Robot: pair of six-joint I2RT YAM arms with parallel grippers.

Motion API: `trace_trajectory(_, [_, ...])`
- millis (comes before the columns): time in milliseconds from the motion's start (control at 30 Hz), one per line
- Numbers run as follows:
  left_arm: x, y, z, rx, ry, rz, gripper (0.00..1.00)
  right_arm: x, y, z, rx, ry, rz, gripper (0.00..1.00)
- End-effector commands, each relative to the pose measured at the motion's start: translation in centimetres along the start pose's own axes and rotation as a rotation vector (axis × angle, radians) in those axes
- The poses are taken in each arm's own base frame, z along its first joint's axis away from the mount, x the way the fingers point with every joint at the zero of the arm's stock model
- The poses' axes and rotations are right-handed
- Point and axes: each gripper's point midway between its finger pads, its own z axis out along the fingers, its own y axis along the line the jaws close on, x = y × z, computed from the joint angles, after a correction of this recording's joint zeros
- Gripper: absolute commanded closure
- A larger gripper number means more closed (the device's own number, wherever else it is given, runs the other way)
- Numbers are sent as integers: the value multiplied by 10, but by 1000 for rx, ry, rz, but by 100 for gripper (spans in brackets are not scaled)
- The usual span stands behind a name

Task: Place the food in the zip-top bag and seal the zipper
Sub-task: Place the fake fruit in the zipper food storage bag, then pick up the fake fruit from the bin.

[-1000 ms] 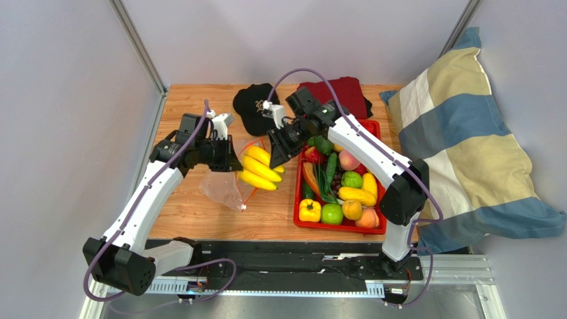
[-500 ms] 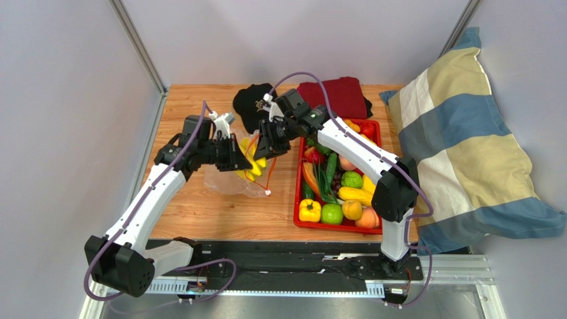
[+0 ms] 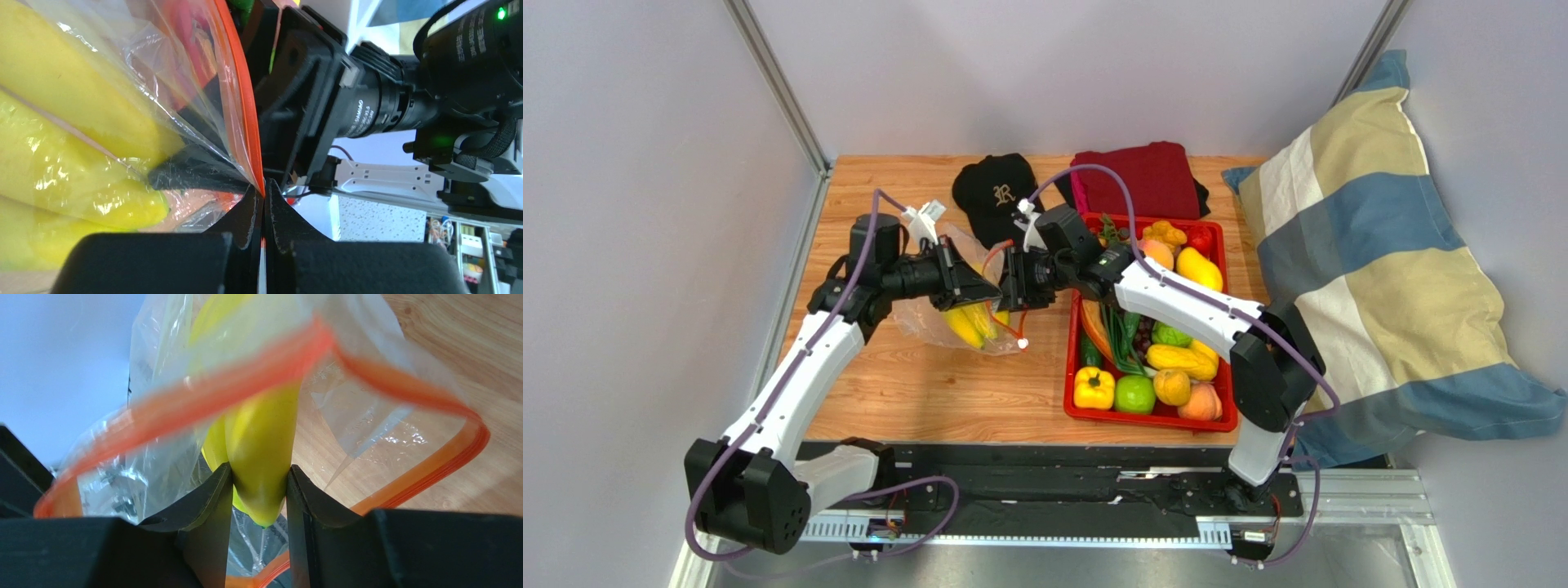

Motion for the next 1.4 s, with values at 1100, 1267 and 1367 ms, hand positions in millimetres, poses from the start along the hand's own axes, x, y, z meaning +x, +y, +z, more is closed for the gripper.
trace_trajectory(1100, [-2, 20, -32, 12, -197, -5, 100, -58, -82, -164, 291, -10, -561, 0])
trace_trajectory(1267, [-16, -6, -37, 101, -243, 3, 100, -70, -131, -160, 481, 22, -540, 0])
trace_trajectory(1367, [-21, -25, -39, 188, -239, -19, 100, -80, -149, -155, 553, 39, -517, 0])
